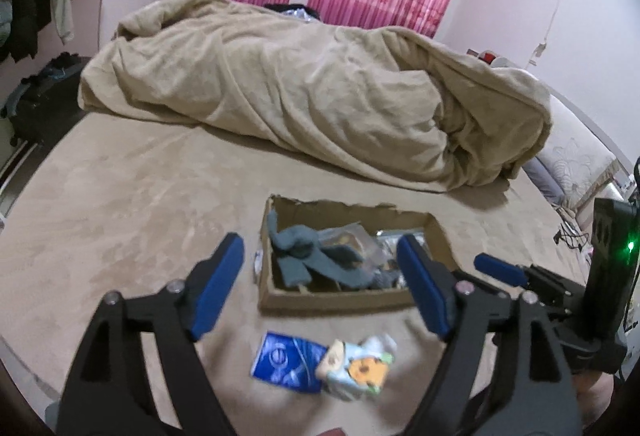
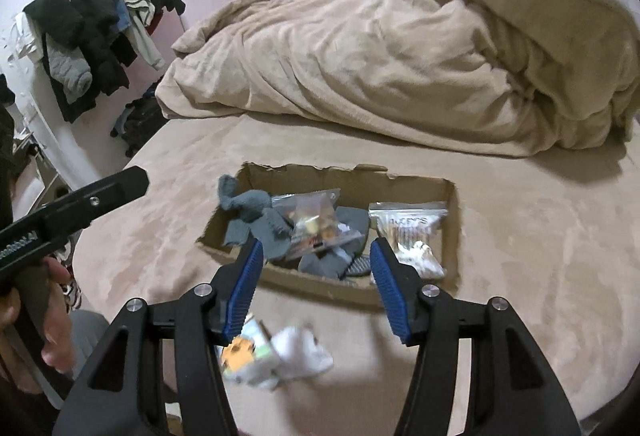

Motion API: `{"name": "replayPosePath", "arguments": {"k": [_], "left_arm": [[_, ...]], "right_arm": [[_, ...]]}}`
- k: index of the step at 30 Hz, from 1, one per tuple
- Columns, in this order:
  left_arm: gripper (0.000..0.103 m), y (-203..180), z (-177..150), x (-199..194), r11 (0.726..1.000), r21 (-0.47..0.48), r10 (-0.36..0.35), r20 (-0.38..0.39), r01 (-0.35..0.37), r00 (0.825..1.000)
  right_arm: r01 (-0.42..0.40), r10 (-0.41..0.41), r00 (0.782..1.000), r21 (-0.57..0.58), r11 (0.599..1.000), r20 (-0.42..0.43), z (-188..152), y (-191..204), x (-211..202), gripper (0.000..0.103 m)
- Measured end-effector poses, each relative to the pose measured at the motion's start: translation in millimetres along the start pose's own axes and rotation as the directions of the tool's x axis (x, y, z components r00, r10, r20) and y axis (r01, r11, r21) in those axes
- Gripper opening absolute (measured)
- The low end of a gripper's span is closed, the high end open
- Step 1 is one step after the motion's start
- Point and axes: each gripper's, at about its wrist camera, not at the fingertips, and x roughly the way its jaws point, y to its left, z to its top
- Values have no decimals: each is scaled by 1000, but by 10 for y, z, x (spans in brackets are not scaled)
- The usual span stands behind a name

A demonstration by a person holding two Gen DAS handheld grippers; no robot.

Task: Organize objects
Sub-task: 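Lower the glove and clear bag into the box and open both grippers, then grasp the cartoon tissue pack with the right gripper while the left grasps the blue tissue pack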

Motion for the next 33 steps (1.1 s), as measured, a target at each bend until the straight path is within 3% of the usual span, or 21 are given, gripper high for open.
{"name": "replayPosePath", "arguments": {"k": [3, 8, 15, 19, 33], "left_arm": [[85, -77, -77, -274, 1000, 14, 1, 21, -1, 1000], [91, -133, -276, -608, 1000, 21, 10, 35, -11, 999], [91, -7, -686, -619, 1000, -21, 22, -36, -22, 999], [91, 112, -891, -527, 998, -44, 36, -96, -40, 995], [91, 260, -1171, -307, 997, -46, 53, -170, -62, 984]], "right_arm": [[13, -13, 999, -10, 1000, 29, -57, 56, -240, 76], [39, -37, 997, -29, 999, 69, -167, 127, -615, 77], [74, -68, 995, -83, 994, 68, -377, 203, -828, 77], [84, -80, 996, -92, 992, 46, -503, 195, -776, 77], [33, -42, 996, -123, 992, -75, -775, 319, -246, 77]]}}
